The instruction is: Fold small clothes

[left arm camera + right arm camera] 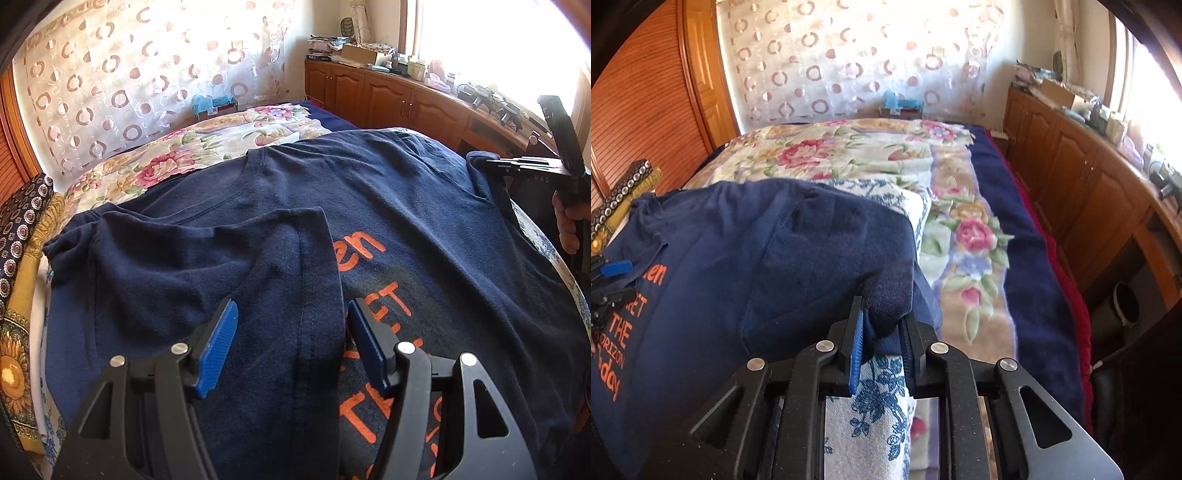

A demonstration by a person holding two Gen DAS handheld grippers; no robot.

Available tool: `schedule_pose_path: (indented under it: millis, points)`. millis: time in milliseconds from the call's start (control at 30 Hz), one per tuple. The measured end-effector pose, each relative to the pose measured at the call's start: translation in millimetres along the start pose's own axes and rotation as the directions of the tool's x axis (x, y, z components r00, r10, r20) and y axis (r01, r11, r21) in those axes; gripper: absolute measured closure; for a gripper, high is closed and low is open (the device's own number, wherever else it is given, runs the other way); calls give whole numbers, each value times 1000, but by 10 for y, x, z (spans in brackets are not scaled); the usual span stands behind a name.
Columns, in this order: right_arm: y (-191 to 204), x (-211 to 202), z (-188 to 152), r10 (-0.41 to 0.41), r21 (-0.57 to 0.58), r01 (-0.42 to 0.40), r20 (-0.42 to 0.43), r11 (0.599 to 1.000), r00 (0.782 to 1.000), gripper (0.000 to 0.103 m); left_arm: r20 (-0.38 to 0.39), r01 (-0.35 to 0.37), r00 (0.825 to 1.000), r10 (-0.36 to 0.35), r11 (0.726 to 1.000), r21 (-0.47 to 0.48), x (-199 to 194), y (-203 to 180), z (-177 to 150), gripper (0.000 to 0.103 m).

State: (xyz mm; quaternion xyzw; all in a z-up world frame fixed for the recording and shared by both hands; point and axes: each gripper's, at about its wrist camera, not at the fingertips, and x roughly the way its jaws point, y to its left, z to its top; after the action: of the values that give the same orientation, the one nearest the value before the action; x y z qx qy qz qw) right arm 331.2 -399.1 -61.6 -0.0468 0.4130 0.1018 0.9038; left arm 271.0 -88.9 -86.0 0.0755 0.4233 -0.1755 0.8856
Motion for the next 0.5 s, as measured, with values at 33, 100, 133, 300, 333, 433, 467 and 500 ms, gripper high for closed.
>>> schedule_pose_path:
  millis: [33,100,133,300,333,433,467,500]
  points:
    - [3,-12,19,-1,1,1,5,1000,1000,88,0,0,1000,0,1000,0,0,10,0,41]
    - [23,-45,54,-2,0,2,15,1000,1000,88,0,4,1000,-4,1000,-3,1,10,0,41]
    - [32,-64,71,-1,-2,1,22,1000,1000,89,0,4,1000,-4,1000,-2,-3,7,0,40]
    - [143,-235,161,22,-26,-20,72,999,997,92,-3,3,1000,-3,1000,6,4,-8,6,38]
    - [175,-261,184,27,-31,-25,79,999,997,93,-3,3,1000,-3,1000,7,1,-5,4,37]
    - [276,-361,238,45,-53,-39,104,998,994,93,-5,5,1000,-5,1000,10,-3,0,5,36]
    - [298,-386,258,52,-59,-46,110,997,993,94,-4,4,1000,-4,1000,10,-3,-1,5,36]
    - [335,-424,279,64,-65,-56,118,996,991,94,-4,4,1000,-4,1000,9,-1,-1,6,36]
